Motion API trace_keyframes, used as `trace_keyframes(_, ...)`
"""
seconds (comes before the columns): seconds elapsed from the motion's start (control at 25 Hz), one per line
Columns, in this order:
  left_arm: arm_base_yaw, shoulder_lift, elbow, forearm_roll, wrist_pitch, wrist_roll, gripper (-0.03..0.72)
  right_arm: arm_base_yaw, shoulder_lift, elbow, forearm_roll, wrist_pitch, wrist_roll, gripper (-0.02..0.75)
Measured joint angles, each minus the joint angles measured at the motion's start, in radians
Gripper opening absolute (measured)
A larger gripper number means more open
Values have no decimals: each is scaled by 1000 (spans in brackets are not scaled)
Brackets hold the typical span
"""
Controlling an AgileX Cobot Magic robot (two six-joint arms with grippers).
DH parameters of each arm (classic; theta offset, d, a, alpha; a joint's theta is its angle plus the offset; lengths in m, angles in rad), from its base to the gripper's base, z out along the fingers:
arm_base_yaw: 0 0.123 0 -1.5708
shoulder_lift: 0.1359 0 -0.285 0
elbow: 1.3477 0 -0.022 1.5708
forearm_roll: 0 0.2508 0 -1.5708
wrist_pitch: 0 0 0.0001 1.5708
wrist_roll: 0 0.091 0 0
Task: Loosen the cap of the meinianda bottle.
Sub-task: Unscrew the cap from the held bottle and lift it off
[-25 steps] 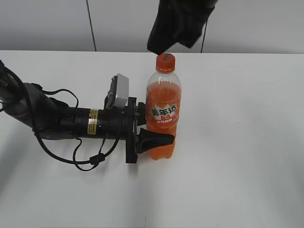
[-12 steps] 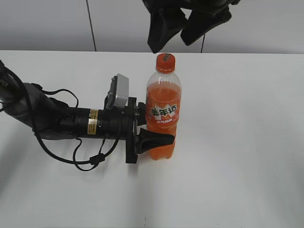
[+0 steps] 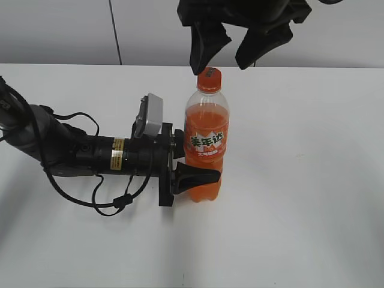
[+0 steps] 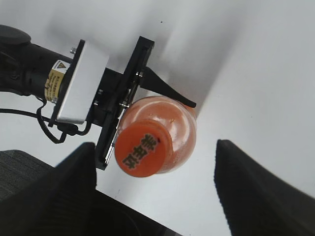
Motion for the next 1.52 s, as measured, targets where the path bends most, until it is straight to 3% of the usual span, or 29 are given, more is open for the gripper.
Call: trace_keyframes(1.52, 0, 0, 0, 0, 0, 0, 403, 0, 58, 0, 39, 0, -43, 546)
